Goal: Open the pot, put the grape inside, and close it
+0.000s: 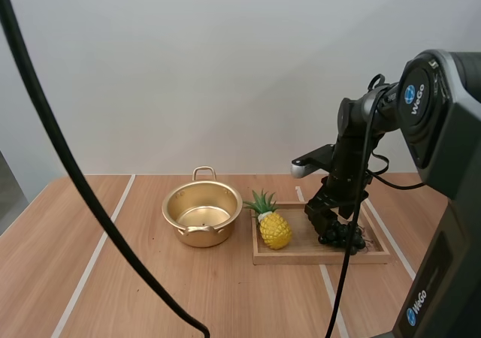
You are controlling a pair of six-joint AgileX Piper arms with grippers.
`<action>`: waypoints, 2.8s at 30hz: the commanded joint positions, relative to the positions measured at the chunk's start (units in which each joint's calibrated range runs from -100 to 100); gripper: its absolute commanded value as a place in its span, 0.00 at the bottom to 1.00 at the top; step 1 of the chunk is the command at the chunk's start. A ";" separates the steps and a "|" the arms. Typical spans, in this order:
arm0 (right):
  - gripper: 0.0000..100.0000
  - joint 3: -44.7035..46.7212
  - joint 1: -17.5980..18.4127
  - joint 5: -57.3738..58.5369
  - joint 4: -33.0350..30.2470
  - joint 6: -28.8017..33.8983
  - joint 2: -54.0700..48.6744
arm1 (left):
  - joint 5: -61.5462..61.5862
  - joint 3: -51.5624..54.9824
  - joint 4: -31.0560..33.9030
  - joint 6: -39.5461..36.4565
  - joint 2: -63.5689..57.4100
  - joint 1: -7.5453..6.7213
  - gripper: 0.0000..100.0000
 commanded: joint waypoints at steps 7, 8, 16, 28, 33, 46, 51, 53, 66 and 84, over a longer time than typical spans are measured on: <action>1.00 0.20 -0.26 -3.31 -0.21 -0.59 4.83 | -0.23 -0.03 0.65 -0.21 0.30 -0.08 0.00; 1.00 0.20 -0.26 -3.51 -0.21 -0.59 5.31 | -0.23 -0.03 0.65 0.00 0.30 -0.08 0.00; 1.00 0.20 -0.26 -4.11 -0.21 -0.59 7.17 | -0.56 -0.03 0.65 0.58 0.30 -0.08 0.00; 0.00 0.20 -0.33 -5.06 -2.65 0.70 7.17 | -0.56 -0.03 0.65 0.58 0.30 -0.08 0.00; 0.00 0.08 -0.33 -3.97 -2.65 0.70 6.18 | -0.54 -0.03 1.03 0.58 0.30 -0.08 0.00; 0.00 -8.18 -0.33 -4.03 0.03 1.90 -17.78 | -0.76 -0.03 1.57 0.58 0.30 -0.08 0.00; 0.00 -15.82 -0.33 -4.20 6.48 3.26 -26.03 | -0.76 -0.03 1.57 0.58 0.30 -0.08 0.00; 0.00 -18.58 -0.33 -4.86 9.21 4.40 -28.39 | -0.75 -0.03 1.57 0.58 0.19 -0.08 0.00; 0.00 -23.46 -0.33 -13.37 30.26 9.20 -38.83 | -0.98 -1.09 1.88 0.28 -1.23 -0.08 0.00; 0.00 -23.46 9.27 -6.09 43.01 3.01 -34.33 | -3.69 -5.88 1.88 0.20 -2.54 -0.08 0.00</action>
